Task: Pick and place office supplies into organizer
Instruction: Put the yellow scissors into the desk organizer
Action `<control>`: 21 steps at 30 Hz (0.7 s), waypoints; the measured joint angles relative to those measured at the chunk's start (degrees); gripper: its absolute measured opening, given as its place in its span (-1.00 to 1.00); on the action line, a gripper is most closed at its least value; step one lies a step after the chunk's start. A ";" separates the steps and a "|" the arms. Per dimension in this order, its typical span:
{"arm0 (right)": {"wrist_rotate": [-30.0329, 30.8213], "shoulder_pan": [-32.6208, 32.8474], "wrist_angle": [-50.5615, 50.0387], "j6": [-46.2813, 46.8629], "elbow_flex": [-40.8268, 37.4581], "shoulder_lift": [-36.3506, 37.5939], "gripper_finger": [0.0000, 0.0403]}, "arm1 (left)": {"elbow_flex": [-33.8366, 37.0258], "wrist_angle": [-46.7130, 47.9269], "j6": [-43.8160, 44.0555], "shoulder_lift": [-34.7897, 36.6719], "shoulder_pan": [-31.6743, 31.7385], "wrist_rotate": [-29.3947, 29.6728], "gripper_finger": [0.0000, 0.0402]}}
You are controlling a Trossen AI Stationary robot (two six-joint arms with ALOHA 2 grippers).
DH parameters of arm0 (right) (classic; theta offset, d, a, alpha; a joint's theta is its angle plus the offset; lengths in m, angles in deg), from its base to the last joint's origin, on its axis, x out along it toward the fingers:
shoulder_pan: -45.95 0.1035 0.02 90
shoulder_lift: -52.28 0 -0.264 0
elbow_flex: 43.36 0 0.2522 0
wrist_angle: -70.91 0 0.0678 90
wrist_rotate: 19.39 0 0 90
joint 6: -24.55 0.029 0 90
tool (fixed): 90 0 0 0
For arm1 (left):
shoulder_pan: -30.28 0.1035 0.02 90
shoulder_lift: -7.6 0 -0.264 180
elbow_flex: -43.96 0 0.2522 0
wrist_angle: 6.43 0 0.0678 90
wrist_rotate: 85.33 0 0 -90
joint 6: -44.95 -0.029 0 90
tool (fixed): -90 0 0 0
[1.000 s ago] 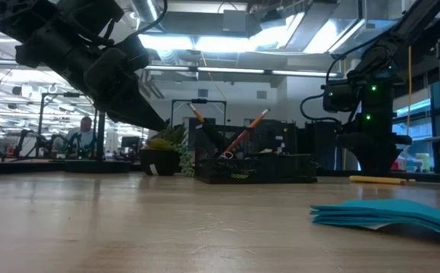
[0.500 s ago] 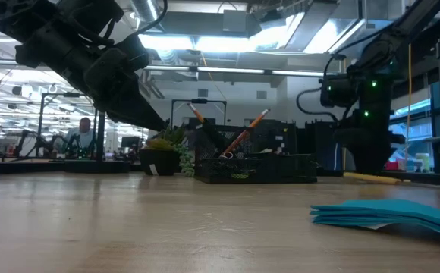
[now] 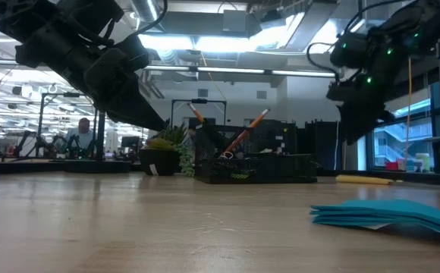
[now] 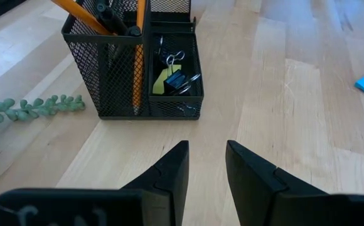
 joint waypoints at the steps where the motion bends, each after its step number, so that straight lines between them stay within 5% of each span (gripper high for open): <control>1: -0.29 0.00 0.36 -0.08 0.07 1.22 -0.23 | 0.00 0.00 -0.02 0.00 0.00 0.02 -0.51; 9: -4.25 2.37 -0.05 -4.88 0.09 5.09 -0.46 | 0.00 -0.02 0.02 0.00 0.00 0.24 -0.51; 21: -2.79 5.18 -1.55 -1.75 0.09 -5.44 -0.49 | -0.01 -0.28 0.04 -0.01 0.00 1.35 -0.51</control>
